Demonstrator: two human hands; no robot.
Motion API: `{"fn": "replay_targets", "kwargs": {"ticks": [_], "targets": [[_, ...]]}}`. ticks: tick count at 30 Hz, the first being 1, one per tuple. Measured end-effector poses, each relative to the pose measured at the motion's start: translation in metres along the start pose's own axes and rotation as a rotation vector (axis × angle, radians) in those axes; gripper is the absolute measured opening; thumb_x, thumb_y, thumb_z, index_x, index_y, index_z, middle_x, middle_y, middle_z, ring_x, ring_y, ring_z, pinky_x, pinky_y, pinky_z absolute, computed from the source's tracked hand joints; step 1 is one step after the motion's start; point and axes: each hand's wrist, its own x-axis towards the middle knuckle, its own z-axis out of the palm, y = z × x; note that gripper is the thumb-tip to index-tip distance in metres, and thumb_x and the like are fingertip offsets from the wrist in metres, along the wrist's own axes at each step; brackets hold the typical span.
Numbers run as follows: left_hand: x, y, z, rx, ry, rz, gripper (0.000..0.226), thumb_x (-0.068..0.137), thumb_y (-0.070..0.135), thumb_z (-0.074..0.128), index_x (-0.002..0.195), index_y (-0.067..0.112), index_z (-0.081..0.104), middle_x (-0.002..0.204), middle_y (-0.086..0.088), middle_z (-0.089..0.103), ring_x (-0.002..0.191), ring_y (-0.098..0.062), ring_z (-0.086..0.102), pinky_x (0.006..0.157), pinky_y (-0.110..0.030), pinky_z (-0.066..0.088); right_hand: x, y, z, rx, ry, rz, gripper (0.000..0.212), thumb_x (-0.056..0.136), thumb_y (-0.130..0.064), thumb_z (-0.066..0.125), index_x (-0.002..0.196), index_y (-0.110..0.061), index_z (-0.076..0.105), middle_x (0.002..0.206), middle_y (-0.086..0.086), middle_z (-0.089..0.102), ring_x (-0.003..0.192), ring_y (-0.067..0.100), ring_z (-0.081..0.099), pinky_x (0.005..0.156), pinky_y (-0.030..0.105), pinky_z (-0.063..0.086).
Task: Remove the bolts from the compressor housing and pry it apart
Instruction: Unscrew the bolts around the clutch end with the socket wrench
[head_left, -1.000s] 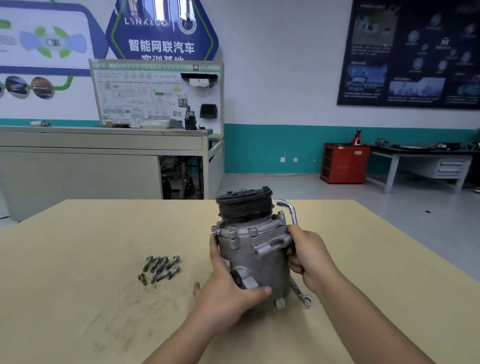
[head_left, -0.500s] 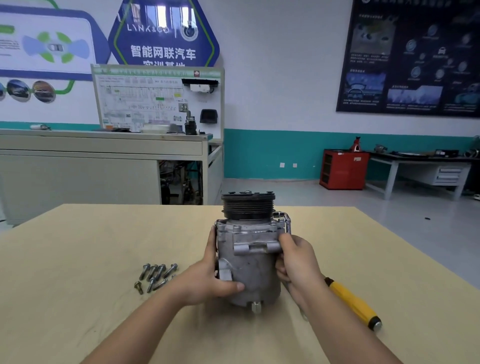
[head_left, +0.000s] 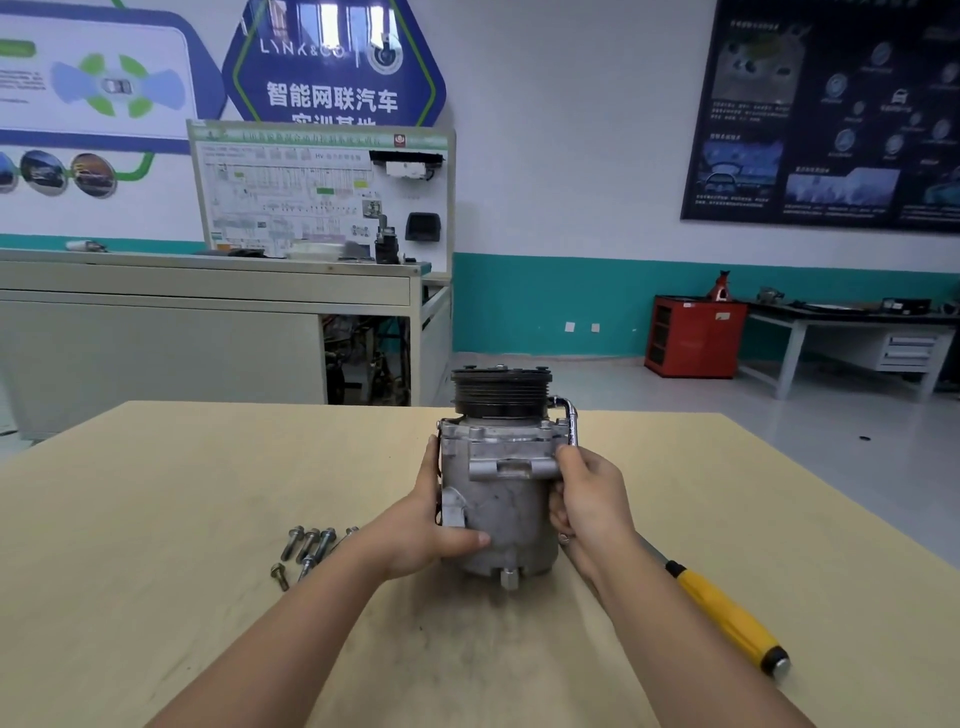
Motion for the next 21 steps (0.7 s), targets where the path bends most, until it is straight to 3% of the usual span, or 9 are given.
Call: {"fn": "replay_targets", "kwargs": {"ticks": [3, 6, 9, 11, 13, 15, 17, 19, 21], "targets": [[-0.003, -0.006, 0.003, -0.011, 0.025, 0.0, 0.119, 0.081, 0.02, 0.076, 0.147, 0.039, -0.022, 0.121, 0.019, 0.051, 0.108, -0.002, 0.056, 0.086, -0.01, 0.045, 0.001, 0.001, 0.0, 0.003, -0.009, -0.01, 0.028, 0.093, -0.013, 0.045, 0.066, -0.015, 0.038, 0.042, -0.004, 0.028, 0.034, 0.01, 0.022, 0.036, 0.016, 0.016], [-0.007, -0.014, 0.006, 0.037, 0.024, 0.022, 0.118, 0.081, 0.019, 0.076, 0.146, 0.039, -0.021, 0.121, 0.023, 0.05, 0.099, 0.016, 0.052, 0.073, 0.005, 0.036, 0.001, 0.001, -0.001, 0.015, -0.02, -0.013, 0.029, 0.093, -0.013, 0.045, 0.065, -0.015, 0.038, 0.043, -0.003, 0.028, 0.034, 0.011, 0.022, 0.037, 0.016, 0.016], [-0.015, -0.018, 0.007, 0.109, 0.02, 0.012, 0.119, 0.081, 0.023, 0.076, 0.146, 0.037, -0.023, 0.136, 0.016, 0.044, 0.116, 0.004, 0.047, 0.077, 0.006, 0.031, 0.001, 0.0, -0.001, 0.019, -0.022, -0.023, 0.03, 0.093, -0.011, 0.044, 0.064, -0.016, 0.037, 0.045, -0.002, 0.026, 0.036, 0.011, 0.02, 0.037, 0.017, 0.015], [-0.02, -0.017, 0.007, 0.121, -0.001, 0.005, 0.122, 0.078, 0.025, 0.079, 0.144, 0.041, -0.022, 0.14, 0.017, 0.039, 0.125, -0.002, 0.044, 0.086, -0.001, 0.033, 0.0, 0.0, 0.0, 0.015, -0.021, -0.034, 0.03, 0.093, -0.01, 0.044, 0.065, -0.016, 0.036, 0.047, -0.002, 0.025, 0.036, 0.011, 0.019, 0.037, 0.018, 0.015], [-0.02, -0.014, 0.008, 0.085, -0.048, 0.022, 0.121, 0.077, 0.026, 0.08, 0.141, 0.044, -0.021, 0.133, 0.026, 0.039, 0.111, 0.014, 0.05, 0.082, 0.001, 0.034, 0.0, -0.001, 0.0, 0.006, -0.018, -0.039, 0.029, 0.093, -0.01, 0.044, 0.066, -0.015, 0.037, 0.047, -0.002, 0.025, 0.036, 0.011, 0.02, 0.037, 0.019, 0.015], [-0.018, -0.008, 0.009, 0.003, -0.047, 0.027, 0.106, 0.081, 0.04, 0.067, 0.141, 0.041, -0.022, 0.129, 0.028, 0.04, 0.096, 0.027, 0.05, 0.074, 0.004, 0.035, 0.0, -0.001, 0.0, -0.003, -0.019, -0.04, 0.027, 0.094, -0.011, 0.044, 0.068, -0.014, 0.038, 0.047, -0.002, 0.026, 0.036, 0.01, 0.02, 0.037, 0.019, 0.015], [-0.018, 0.0, 0.009, -0.042, 0.033, -0.033, 0.098, 0.074, 0.063, 0.045, 0.144, 0.042, -0.02, 0.145, 0.015, 0.039, 0.115, 0.007, 0.053, 0.084, -0.005, 0.036, -0.001, -0.001, 0.0, 0.002, -0.021, -0.043, 0.024, 0.094, -0.011, 0.044, 0.071, -0.013, 0.039, 0.047, -0.001, 0.025, 0.036, 0.011, 0.02, 0.037, 0.019, 0.015], [-0.019, 0.004, 0.01, -0.075, 0.118, -0.083, 0.096, 0.069, 0.071, 0.032, 0.147, 0.043, -0.016, 0.154, 0.003, 0.032, 0.137, -0.017, 0.038, 0.095, -0.022, 0.031, -0.002, -0.001, -0.002, 0.003, -0.02, -0.051, 0.026, 0.095, -0.01, 0.044, 0.069, -0.012, 0.04, 0.046, -0.003, 0.025, 0.035, 0.011, 0.021, 0.036, 0.019, 0.016], [-0.024, 0.008, 0.014, -0.106, 0.154, -0.07, 0.096, 0.068, 0.072, 0.031, 0.149, 0.041, -0.011, 0.153, 0.002, 0.035, 0.14, -0.018, 0.034, 0.098, -0.025, 0.028, -0.004, 0.0, -0.003, 0.011, -0.02, -0.061, 0.028, 0.095, -0.009, 0.044, 0.067, -0.013, 0.041, 0.043, -0.005, 0.026, 0.035, 0.01, 0.021, 0.035, 0.019, 0.017]]}}
